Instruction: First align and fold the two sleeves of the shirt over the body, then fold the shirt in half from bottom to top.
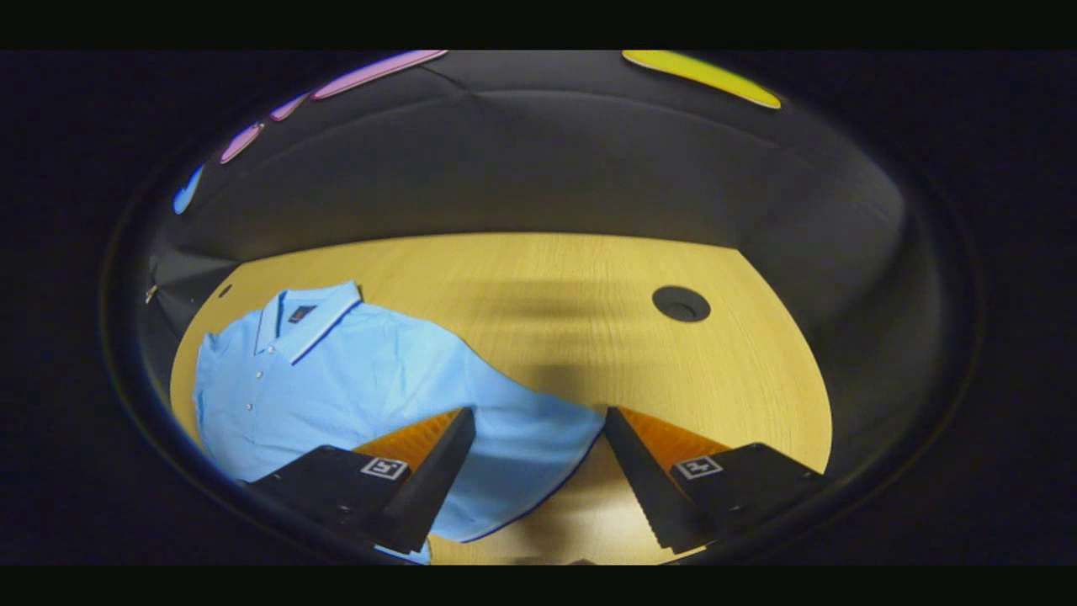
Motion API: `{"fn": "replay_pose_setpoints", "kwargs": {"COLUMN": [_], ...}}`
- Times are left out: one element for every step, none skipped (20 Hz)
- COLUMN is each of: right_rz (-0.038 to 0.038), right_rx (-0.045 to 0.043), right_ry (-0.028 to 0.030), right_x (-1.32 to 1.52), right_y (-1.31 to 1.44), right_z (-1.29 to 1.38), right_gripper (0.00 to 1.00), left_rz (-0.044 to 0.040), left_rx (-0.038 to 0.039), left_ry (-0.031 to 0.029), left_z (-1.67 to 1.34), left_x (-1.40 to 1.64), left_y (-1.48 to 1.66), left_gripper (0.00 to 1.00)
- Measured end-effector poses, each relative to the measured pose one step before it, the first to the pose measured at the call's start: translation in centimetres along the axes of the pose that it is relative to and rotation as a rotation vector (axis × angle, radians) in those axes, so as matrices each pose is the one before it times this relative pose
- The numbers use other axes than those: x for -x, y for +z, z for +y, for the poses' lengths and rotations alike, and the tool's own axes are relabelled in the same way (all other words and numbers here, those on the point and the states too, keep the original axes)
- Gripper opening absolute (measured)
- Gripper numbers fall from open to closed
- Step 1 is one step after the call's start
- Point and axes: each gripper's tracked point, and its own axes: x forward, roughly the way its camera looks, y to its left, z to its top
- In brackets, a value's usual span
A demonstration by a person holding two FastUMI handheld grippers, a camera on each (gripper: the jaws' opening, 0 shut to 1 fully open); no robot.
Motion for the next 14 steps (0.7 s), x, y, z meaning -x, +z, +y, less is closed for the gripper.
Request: {"fn": "replay_pose_setpoints", "kwargs": {"right_rz": [0.01226, -0.00224, 0.00156, 0.00512, -0.00557, -0.00613, -0.00094, 0.00536, -0.00910, -0.02056, -0.02565, -0.02583, -0.01261, -0.00321], "right_rx": [0.01501, 0.01332, 0.01678, 0.01783, 0.02338, 0.02336, 0.00794, -0.01244, -0.02350, -0.02198, -0.02340, -0.02309, -0.01464, -0.00388], "right_ry": [0.00581, 0.02464, 0.01339, 0.01527, -0.01836, -0.00486, -0.00543, 0.00607, 0.00516, -0.00081, 0.00701, 0.01408, 0.01721, 0.01835], "right_x": [0.317, 0.018, 0.303, -0.222, -0.117, -0.642, 0.251, 0.108, 0.597, 0.610, 0.903, 0.865, 0.775, 0.466], "right_y": [-0.249, 0.099, -0.079, -0.164, 0.018, 0.184, 0.142, 0.210, 0.683, 0.989, 1.191, 1.180, 0.758, 0.281], "right_z": [0.062, 0.304, 0.450, 0.964, 0.922, 0.620, 0.053, 0.547, 0.592, 0.495, 0.701, 1.112, 1.242, 1.485], "right_gripper": [0.98, 0.94, 0.81, 0.67, 0.54, 0.40, 0.27, 0.13, 0.07, 0.07, 0.02, 0.07, 0.07, 0.07], "left_rz": [0.00134, 0.00159, 0.00147, 0.00149, -0.00236, -0.00908, -0.00894, -0.00137, 0.00009, -0.00136, 0.00095, 0.00520, 0.00139, -0.00253], "left_rx": [-0.00376, -0.01199, -0.01503, -0.01383, -0.01035, -0.00452, 0.00049, 0.00453, 0.00433, 0.00116, -0.00161, -0.00193, 0.00258, 0.00663], "left_ry": [-0.00193, -0.00303, -0.00652, -0.01167, -0.00821, -0.00970, -0.01010, -0.01119, -0.01363, -0.01558, -0.01189, -0.00740, -0.00567, -0.00571], "left_z": [-0.168, -0.178, -0.227, -0.206, -0.074, 0.130, 0.140, 0.296, 0.452, 0.516, 0.709, 0.865, 0.942, 0.895], "left_x": [-0.329, -0.257, -0.288, -0.235, -0.113, -0.149, -0.068, -0.020, -0.162, -0.115, -0.215, -0.155, -0.049, -0.120], "left_y": [-0.068, -0.050, -0.320, -0.080, 0.051, 0.286, 0.128, 0.086, -0.386, -0.125, -0.239, -0.182, -0.338, 0.019], "left_gripper": [0.96, 0.96, 0.95, 0.95, 0.95, 0.96, 0.97, 0.98, 0.98, 0.98, 0.98, 0.98, 0.98, 0.98]}}
